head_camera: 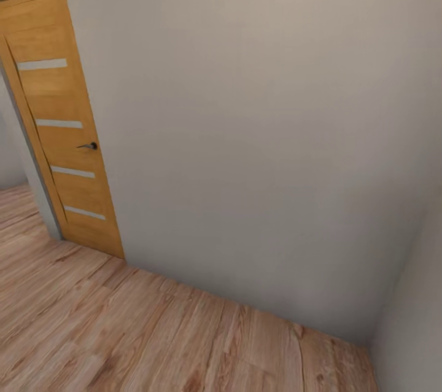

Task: Move the two storage containers from the living room to the garage. In the garage, place one container on the floor and stack the other container on top of it (either order is fine).

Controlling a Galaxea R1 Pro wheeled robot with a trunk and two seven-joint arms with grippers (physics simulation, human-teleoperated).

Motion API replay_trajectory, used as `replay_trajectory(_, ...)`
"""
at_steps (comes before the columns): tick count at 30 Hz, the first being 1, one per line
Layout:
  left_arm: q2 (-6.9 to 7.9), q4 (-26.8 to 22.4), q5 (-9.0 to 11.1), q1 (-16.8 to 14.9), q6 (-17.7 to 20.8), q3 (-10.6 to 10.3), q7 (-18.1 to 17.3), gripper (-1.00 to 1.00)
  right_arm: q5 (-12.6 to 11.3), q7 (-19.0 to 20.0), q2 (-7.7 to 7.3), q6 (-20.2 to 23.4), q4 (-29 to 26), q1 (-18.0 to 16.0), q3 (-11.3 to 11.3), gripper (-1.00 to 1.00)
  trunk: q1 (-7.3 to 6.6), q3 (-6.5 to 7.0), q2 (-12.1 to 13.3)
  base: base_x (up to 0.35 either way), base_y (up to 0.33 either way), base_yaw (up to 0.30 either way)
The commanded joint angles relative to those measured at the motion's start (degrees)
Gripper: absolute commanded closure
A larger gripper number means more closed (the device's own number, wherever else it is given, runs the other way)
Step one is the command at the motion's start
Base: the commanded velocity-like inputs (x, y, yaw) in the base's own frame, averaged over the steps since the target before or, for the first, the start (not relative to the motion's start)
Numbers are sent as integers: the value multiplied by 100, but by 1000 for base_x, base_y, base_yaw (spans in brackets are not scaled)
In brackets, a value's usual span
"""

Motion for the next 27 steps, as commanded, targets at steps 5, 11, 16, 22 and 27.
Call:
replay_trajectory(5, -1, -1, 59, -3, 2, -18, 1, -100, -54, -2, 7, -31, 15, -6, 46, -100, 3, -6, -3, 320, 0, 38)
replay_trajectory(11, -1, -1, 59, -3, 2, -19, 8, -100, -54, -2, 7, -31, 16, -6, 46, -100, 3, -6, -3, 81, 0, 248)
replay_trajectory(16, -1, -1, 59, -3, 2, -18, 9, -100, -54, -2, 7, -31, 13, -6, 46, -100, 3, -6, -3, 7, 0, 272)
replay_trajectory(22, -1, -1, 59, -3, 2, -18, 18, -100, -54, -2, 7, -31, 11, -6, 46, -100, 3, -6, -3, 1, 0, 274)
replay_trajectory(27, -1, -1, 59, -3, 2, -18, 18, -100, -54, -2, 7, -31, 13, -6, 46, -100, 3, -6, -3, 0, 0, 274)
